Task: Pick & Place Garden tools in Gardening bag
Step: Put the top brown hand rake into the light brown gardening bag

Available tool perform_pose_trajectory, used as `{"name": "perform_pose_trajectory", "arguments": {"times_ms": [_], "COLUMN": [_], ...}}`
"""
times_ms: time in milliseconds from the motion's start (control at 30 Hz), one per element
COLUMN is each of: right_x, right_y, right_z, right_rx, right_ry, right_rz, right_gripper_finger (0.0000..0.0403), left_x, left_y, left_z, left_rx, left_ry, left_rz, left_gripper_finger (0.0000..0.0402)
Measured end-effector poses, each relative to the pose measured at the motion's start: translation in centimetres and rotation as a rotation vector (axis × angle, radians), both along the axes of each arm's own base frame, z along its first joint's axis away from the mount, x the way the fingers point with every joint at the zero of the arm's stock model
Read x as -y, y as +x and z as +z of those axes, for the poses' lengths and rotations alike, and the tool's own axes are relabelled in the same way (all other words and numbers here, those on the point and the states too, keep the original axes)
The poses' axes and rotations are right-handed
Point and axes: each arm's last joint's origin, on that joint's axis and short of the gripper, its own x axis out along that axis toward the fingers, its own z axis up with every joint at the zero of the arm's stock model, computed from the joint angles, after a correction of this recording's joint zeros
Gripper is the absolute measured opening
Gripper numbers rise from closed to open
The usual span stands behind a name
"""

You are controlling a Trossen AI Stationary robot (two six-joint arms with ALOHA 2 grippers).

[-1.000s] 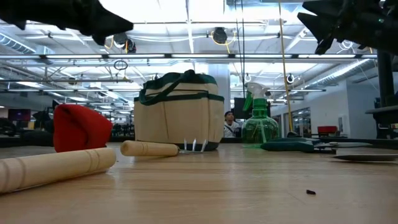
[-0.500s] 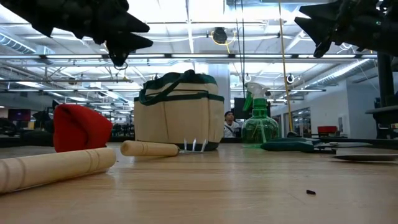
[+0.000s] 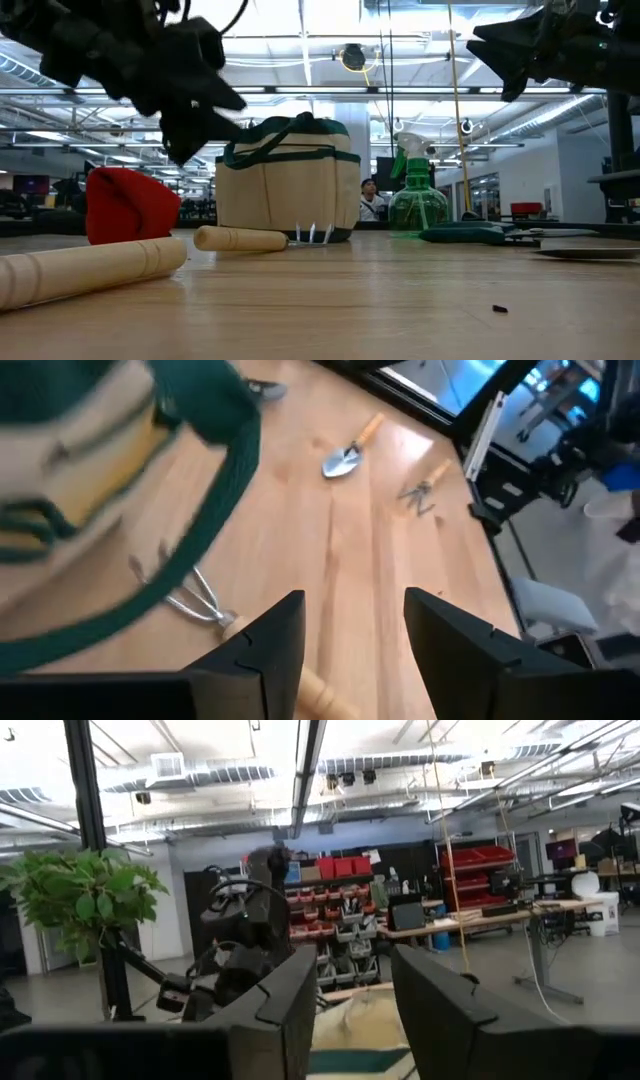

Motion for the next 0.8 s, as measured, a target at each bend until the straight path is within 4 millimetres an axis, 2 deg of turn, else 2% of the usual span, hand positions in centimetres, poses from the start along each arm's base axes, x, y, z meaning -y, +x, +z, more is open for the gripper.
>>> {"name": "perform_pose_trajectory", "arguments": {"times_ms": [233, 467, 800], "right_x": [0.0, 0.0, 0.0], "right_y": [0.2, 0.2, 0.2], "right_z": [-0.3, -0.3, -0.2], "right_rx": [-0.02, -0.009, -0.002], "right_ry": [0.045, 0.119, 0.168], "right_rz": [0.015, 0.042, 0.061], "right_gripper_finger": [0.0119, 0.0118, 0.0118], "left_x": [1.0, 1.2, 1.9], "left_y": [1.1, 2.0, 3.9], "left_z": [-2.8, -5.4, -6.2], "left_rx": [-0.021, -0.082, -0.093], "left_ry": [-0.009, -0.059, -0.006], "left_rz": [0.003, 0.065, 0.069], "left_gripper_finger": [0.0157, 0.0157, 0.0156]}}
